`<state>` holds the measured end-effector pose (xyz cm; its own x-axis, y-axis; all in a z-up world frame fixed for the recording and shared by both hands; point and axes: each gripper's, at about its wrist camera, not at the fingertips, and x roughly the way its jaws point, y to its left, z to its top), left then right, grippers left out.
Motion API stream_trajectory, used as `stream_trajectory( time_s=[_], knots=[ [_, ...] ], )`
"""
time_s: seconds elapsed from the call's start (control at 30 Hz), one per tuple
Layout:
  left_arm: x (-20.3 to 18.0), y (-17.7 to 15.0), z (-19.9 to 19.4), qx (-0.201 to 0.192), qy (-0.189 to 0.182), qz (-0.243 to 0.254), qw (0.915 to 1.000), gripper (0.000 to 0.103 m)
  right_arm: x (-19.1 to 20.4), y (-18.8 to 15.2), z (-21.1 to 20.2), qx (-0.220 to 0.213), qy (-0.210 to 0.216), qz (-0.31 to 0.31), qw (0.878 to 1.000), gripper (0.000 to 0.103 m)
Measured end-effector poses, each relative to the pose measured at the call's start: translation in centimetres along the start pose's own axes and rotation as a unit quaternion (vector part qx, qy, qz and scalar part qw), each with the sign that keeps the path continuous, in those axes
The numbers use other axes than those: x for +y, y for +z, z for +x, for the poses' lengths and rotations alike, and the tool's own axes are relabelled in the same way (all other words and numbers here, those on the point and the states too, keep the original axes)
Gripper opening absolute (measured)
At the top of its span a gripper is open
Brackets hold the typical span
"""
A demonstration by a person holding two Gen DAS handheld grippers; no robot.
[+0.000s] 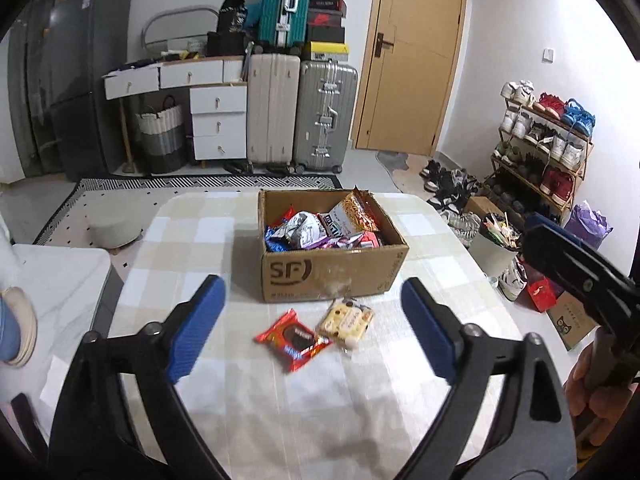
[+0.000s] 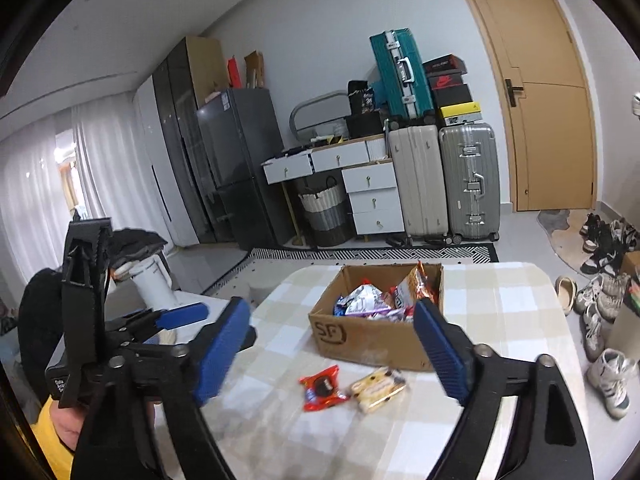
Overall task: Organize snacks
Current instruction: 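Move both grippers back toward the red pack and cracker pack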
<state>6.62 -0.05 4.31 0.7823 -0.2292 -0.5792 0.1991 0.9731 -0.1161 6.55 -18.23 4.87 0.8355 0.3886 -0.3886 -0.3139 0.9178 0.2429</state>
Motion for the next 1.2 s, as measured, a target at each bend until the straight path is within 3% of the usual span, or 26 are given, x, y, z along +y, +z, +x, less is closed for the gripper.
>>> stream_trajectory(
  time_s=[0.03,0.23,0.53,0.7,1.2],
  knots=[
    [-0.1,-0.7,-1.1,-0.006,0.001,-0.002,1.0000,0.102,0.1,-0.6,-0.6,-0.005,0.003,0.004,1.000,0.091],
    [0.4,-5.4,-6.6,-0.046,0.021,-0.001,0.9987,0.102,0.2,-3.9,-3.1,-0.014,0.006,0.024,1.000,0.092],
    [2.7,-11.0,-7.7,-0.025,0.026,-0.028,0.9989,0.102,-1.3,-8.4,-3.8,0.004,-0.023,0.017,1.000,0.097],
    [2.5,-12.4,-4.7,0.004,0.035,-0.022,0.9992,0.102,-2.8,-10.3,-1.6,0.039,-0.027,0.037,0.998,0.097],
    [4.1,-9.6,7.0,0.075,0.044,-0.029,0.9958,0.102,-5.4,-10.7,6.7,0.104,-0.021,0.062,0.992,0.097]
  ],
)
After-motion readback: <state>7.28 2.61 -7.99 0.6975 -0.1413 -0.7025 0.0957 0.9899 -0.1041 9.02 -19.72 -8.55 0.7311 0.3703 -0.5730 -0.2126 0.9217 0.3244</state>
